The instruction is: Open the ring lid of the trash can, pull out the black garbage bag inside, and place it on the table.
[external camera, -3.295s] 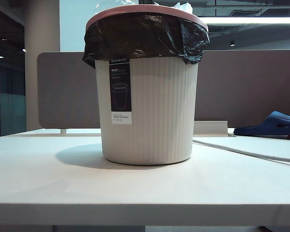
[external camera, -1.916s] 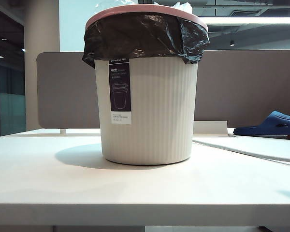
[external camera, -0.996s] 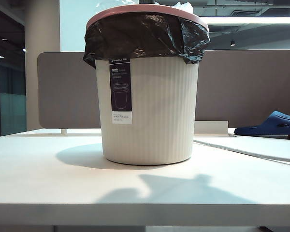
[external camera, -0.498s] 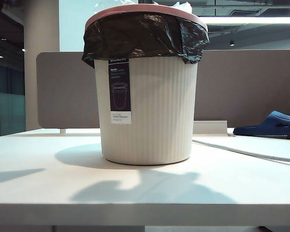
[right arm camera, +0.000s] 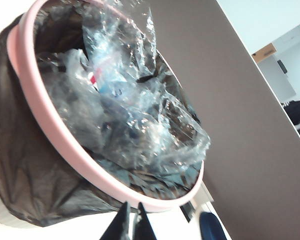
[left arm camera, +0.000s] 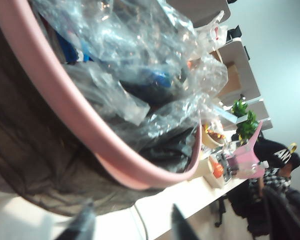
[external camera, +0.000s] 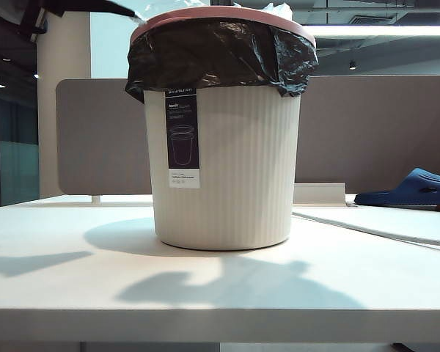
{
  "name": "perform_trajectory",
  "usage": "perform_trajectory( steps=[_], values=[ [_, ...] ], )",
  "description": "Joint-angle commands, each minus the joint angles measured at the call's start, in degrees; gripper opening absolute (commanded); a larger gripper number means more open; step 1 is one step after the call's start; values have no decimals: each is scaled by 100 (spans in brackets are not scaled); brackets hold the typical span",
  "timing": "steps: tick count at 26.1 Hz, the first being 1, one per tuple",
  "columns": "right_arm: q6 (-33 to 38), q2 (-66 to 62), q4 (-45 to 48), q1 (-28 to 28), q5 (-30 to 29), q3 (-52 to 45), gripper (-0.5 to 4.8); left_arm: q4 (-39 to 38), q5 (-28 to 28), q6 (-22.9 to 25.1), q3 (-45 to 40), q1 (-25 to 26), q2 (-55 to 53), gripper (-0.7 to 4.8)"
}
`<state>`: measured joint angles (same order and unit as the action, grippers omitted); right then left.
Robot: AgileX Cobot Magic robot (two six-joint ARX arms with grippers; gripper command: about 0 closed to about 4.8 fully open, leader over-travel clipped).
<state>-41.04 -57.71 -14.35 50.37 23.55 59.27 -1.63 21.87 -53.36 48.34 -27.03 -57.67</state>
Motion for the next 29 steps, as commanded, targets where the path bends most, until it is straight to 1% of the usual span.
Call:
perform_trajectory(
  steps=[1, 4, 5, 14, 20, 29],
  values=[
    [26, 11, 90, 11, -271, 39, 22, 382, 22, -225, 11, -4, 11, 202],
    [74, 4, 92, 11, -332, 39, 22, 452, 9, -304, 11, -4, -13, 242],
    [76, 0, 90, 11, -435, 39, 22, 463, 20, -317, 11, -4, -55, 247],
    [96, 0, 114, 11, -573, 39, 22, 664, 153, -776, 11, -11, -426, 247],
    [96, -2, 72, 11, -570, 39, 22, 911, 151, -907, 11, -22, -466, 247],
    [96, -57, 85, 11, -573, 37, 22, 1123, 129, -970, 11, -52, -466, 247]
  ],
)
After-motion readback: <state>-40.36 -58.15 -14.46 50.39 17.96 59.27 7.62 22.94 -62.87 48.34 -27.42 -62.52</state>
